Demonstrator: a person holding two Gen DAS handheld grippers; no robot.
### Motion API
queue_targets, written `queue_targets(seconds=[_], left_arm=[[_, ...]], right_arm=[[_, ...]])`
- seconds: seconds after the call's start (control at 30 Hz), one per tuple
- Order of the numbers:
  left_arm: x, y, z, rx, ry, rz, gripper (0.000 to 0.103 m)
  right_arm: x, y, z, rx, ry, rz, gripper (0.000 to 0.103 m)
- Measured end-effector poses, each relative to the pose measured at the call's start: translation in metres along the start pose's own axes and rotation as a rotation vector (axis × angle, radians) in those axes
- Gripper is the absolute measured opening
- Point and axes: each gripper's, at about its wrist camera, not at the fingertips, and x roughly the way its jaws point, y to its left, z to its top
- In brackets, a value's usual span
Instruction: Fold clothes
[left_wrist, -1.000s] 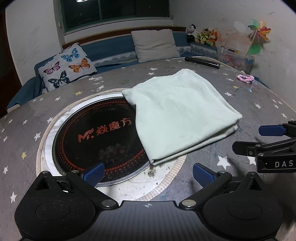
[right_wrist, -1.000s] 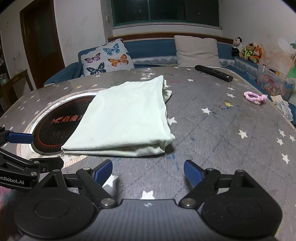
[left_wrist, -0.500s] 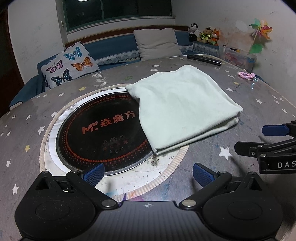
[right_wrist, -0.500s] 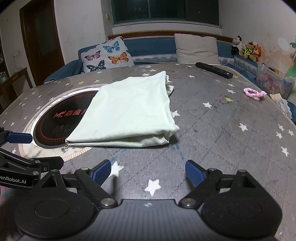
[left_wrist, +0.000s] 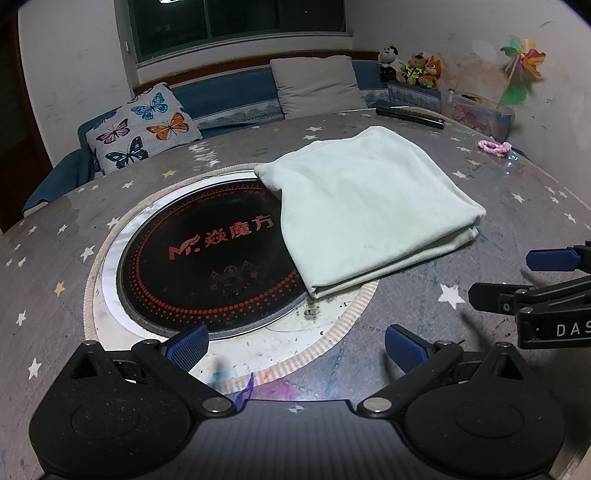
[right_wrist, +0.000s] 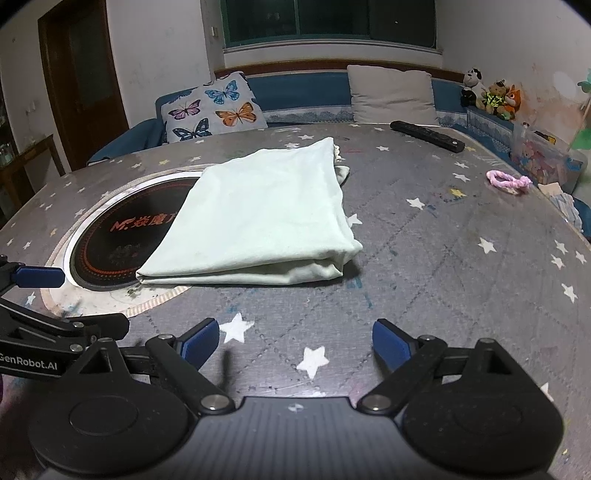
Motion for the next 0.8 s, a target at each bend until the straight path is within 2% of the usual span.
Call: queue_targets(seconds=[0.8], left_arm=[[-0.0027, 0.0003, -0.004, 0.006, 0.0, 0.013, 0.103]], right_arm=[[-0.0021, 0.0003, -0.0021, 0.011, -0.003, 0.012, 0.095]])
